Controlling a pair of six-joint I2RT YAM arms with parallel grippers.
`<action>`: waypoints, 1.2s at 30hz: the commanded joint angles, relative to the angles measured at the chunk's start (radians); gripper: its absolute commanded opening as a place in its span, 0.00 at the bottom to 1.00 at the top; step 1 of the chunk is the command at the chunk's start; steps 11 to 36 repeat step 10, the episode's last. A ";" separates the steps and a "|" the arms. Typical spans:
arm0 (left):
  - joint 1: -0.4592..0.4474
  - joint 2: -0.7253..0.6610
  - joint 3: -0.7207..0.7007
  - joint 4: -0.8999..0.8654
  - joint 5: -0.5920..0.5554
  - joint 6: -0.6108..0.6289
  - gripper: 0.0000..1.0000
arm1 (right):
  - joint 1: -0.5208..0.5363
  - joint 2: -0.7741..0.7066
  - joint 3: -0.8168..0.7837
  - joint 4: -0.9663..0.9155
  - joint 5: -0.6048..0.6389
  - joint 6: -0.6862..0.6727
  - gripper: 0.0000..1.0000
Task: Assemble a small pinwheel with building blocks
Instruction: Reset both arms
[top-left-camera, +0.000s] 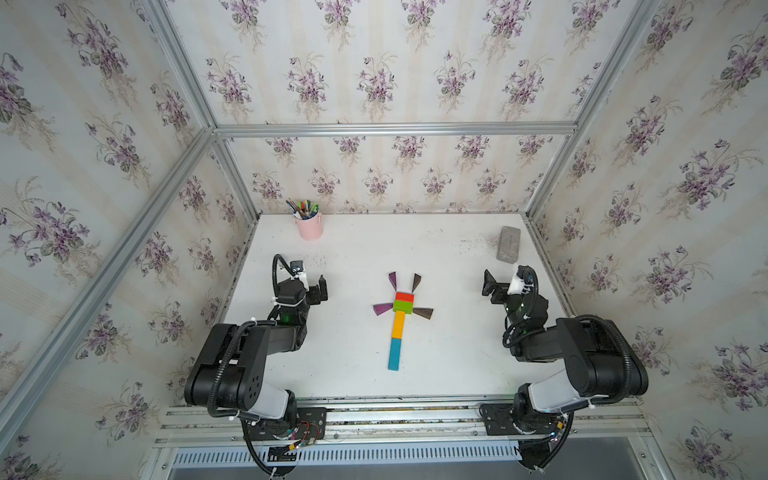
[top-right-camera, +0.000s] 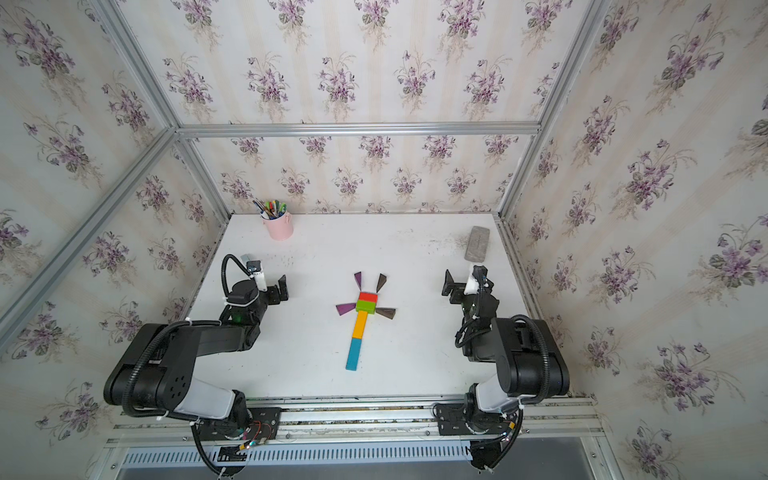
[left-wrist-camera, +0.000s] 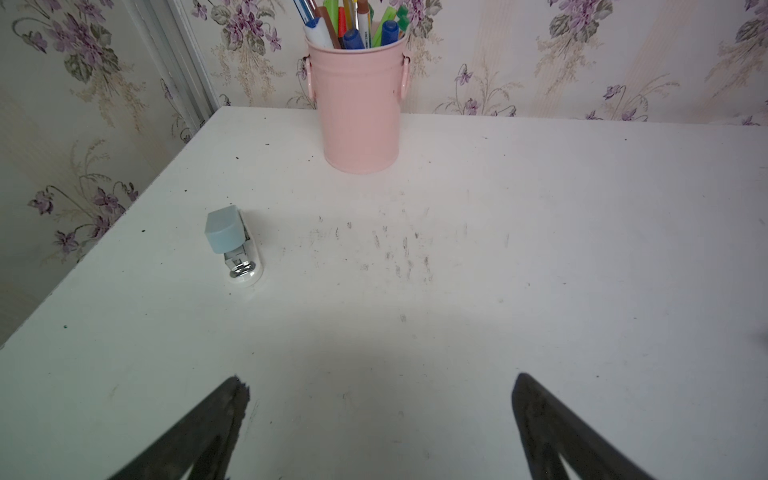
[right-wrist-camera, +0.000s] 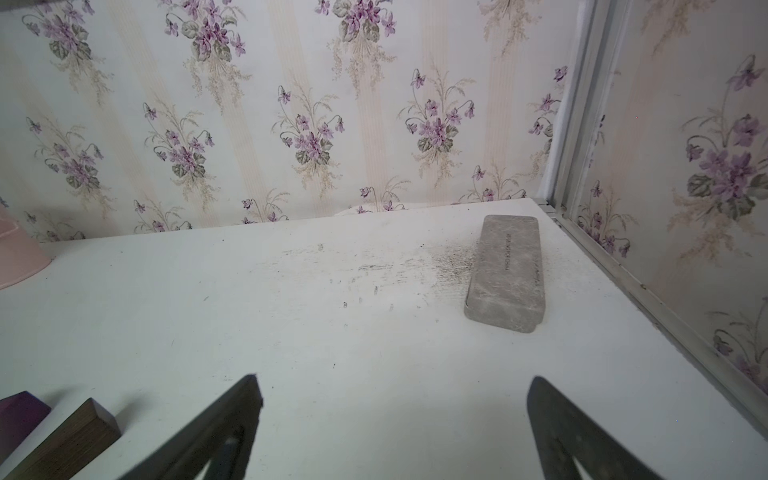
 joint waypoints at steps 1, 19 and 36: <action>-0.001 -0.004 0.003 -0.010 -0.005 0.009 1.00 | 0.005 -0.011 0.013 -0.062 -0.029 -0.036 1.00; 0.000 -0.005 -0.001 -0.004 -0.010 0.006 1.00 | 0.006 -0.008 -0.006 -0.016 0.040 -0.005 1.00; 0.000 -0.005 -0.001 -0.004 -0.010 0.006 1.00 | 0.006 -0.008 -0.006 -0.016 0.040 -0.005 1.00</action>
